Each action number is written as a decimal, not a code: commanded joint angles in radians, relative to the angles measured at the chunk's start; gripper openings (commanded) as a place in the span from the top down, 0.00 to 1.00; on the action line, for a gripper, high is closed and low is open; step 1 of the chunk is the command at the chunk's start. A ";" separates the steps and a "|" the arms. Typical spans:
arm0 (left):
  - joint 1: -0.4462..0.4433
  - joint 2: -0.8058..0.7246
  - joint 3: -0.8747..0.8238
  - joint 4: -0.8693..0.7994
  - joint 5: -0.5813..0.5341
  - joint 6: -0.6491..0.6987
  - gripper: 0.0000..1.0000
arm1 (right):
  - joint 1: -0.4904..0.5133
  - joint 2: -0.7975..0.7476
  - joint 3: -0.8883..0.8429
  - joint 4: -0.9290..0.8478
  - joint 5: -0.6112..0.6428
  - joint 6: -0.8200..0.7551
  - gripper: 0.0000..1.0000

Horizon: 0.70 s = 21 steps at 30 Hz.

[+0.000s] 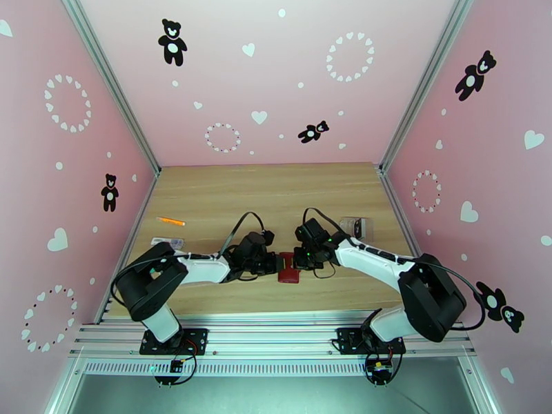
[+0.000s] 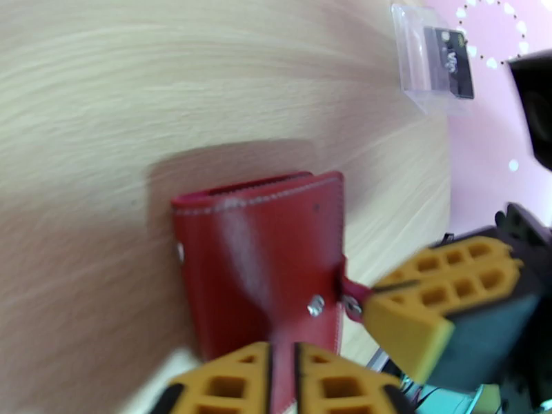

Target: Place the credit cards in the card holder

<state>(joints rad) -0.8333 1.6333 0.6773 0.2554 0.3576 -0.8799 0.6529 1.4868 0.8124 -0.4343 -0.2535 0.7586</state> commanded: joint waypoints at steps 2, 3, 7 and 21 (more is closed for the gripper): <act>-0.005 -0.112 -0.025 -0.109 -0.091 0.048 0.77 | -0.002 0.040 -0.005 0.026 -0.007 -0.002 1.00; -0.006 -0.123 -0.028 -0.133 -0.104 0.055 0.77 | -0.002 0.043 -0.005 0.027 -0.005 -0.002 1.00; -0.005 -0.125 -0.034 -0.183 -0.143 0.070 0.77 | -0.002 0.041 -0.007 0.029 -0.002 -0.001 1.00; -0.005 0.002 0.017 -0.133 -0.087 0.083 0.69 | -0.003 0.047 -0.019 0.037 0.003 0.001 1.00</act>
<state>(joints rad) -0.8333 1.6283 0.6617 0.1123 0.2504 -0.8143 0.6529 1.5177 0.8101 -0.4068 -0.2565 0.7597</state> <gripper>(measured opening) 0.293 0.031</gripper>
